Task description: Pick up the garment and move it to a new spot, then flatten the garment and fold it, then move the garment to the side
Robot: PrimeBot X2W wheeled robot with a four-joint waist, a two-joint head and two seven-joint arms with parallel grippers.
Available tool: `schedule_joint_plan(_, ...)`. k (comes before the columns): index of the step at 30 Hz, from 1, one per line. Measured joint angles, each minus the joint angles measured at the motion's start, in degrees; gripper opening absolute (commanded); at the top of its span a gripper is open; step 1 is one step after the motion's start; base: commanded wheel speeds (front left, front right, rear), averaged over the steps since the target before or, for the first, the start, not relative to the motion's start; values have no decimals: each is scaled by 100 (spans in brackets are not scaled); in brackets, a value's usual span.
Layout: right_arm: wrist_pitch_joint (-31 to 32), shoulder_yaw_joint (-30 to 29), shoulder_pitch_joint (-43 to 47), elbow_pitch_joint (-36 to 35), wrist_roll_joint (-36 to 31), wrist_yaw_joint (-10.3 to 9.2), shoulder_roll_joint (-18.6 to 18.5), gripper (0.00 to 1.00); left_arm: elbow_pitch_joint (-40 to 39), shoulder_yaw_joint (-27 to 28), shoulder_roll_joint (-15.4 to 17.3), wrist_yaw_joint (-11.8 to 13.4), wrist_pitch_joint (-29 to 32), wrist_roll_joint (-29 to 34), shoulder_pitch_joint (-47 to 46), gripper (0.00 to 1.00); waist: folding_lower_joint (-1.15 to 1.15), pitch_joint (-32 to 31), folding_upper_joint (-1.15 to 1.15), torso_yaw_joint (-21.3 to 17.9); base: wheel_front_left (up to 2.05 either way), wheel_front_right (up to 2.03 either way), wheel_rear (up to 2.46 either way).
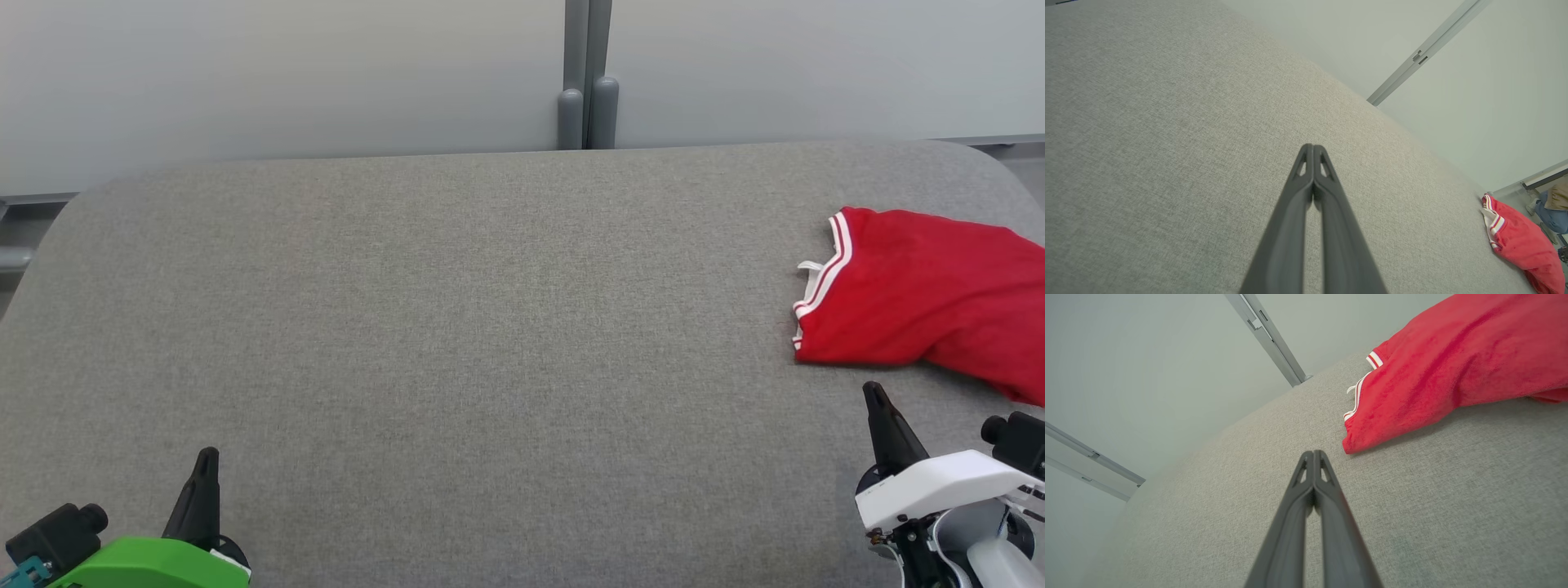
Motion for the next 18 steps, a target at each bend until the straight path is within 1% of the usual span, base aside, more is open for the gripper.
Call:
schedule_joint_plan(9, 138, -192, -106, 60, 644, 132, 77, 0, 80, 163, -120, -105, 153, -458, -90, 0, 0, 1, 0, -68, 0, 0, 0)
schedule_joint_plan(16, 250, -312, -154, 111, 1087, 185, 166, 0, 169, 266, -198, -164, 278, -783, -142, 0, 0, 1, 0, -113, 0, 0, 0)
schedule_joint_plan(18, 261, -354, -198, 135, 1221, 233, 189, 0, 186, 298, -219, -203, 316, -879, -147, 0, 0, 1, 0, -128, 0, 0, 0)
